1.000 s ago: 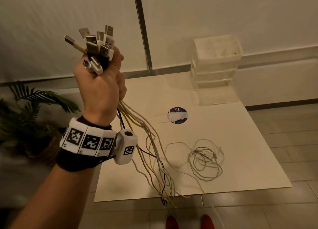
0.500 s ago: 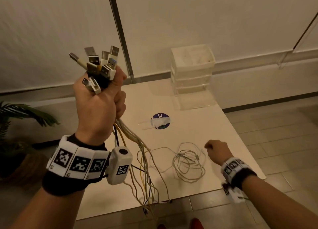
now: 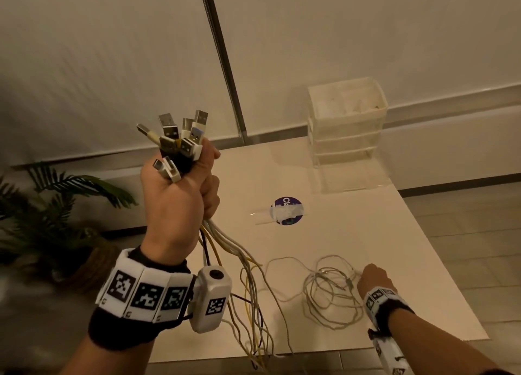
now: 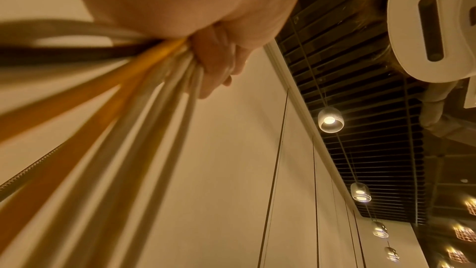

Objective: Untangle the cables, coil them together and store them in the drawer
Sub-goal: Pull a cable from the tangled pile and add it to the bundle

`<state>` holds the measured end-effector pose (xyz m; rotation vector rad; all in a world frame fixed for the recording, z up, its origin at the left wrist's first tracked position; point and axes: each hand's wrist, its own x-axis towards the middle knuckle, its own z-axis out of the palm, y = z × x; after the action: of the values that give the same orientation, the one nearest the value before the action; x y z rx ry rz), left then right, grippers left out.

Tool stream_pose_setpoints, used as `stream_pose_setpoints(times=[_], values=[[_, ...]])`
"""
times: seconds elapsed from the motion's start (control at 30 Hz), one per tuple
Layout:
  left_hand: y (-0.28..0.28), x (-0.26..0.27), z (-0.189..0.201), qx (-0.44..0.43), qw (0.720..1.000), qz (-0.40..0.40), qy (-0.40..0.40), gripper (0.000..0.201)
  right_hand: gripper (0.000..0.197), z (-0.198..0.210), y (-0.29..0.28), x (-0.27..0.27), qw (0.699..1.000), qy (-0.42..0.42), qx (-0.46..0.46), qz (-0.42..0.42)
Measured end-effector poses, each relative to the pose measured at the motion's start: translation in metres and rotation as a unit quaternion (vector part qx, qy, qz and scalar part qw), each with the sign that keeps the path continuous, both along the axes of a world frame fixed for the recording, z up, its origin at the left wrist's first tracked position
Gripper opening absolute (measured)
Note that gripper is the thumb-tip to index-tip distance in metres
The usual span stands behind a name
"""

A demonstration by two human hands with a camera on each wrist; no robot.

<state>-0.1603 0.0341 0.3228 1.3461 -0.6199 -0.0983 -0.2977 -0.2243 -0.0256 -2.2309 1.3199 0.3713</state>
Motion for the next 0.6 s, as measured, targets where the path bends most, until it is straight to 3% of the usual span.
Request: stream_pose_setpoints(times=[0.1,0.17,0.23,0.3,0.33,0.37,0.5,0.6], values=[[-0.007,0.001,-0.002,0.003,1.000,-0.010,0.012,0.018,0.017,0.017,-0.017,0.008,0.981,-0.123,0.060,-0.138],[-0.013,0.003,-0.004,0.002,0.999,-0.030,0.022,0.018,0.016,0.041,-0.032,0.014,0.940,-0.240,0.132,-0.203],[-0.020,0.006,-0.005,0.002,0.999,-0.043,0.032,0.019,0.015,0.078,-0.041,0.018,0.855,-0.369,0.256,-0.260],[-0.030,0.008,-0.005,0.002,0.998,-0.039,0.046,0.020,0.014,0.129,-0.041,0.023,0.728,-0.464,0.421,-0.278],[-0.035,0.008,-0.006,0.000,0.998,-0.036,0.054,0.021,0.014,0.155,-0.037,0.027,0.682,-0.489,0.475,-0.265],[-0.041,0.009,-0.006,-0.002,0.997,-0.035,0.063,0.025,0.014,0.182,-0.031,0.031,0.657,-0.507,0.505,-0.237],[-0.062,0.010,-0.002,0.019,0.992,-0.059,0.113,0.042,0.016,0.266,0.006,0.053,0.621,-0.569,0.530,-0.094],[-0.073,0.012,-0.001,0.033,0.990,-0.044,0.131,0.047,0.022,0.307,0.040,0.068,0.631,-0.590,0.504,0.004]])
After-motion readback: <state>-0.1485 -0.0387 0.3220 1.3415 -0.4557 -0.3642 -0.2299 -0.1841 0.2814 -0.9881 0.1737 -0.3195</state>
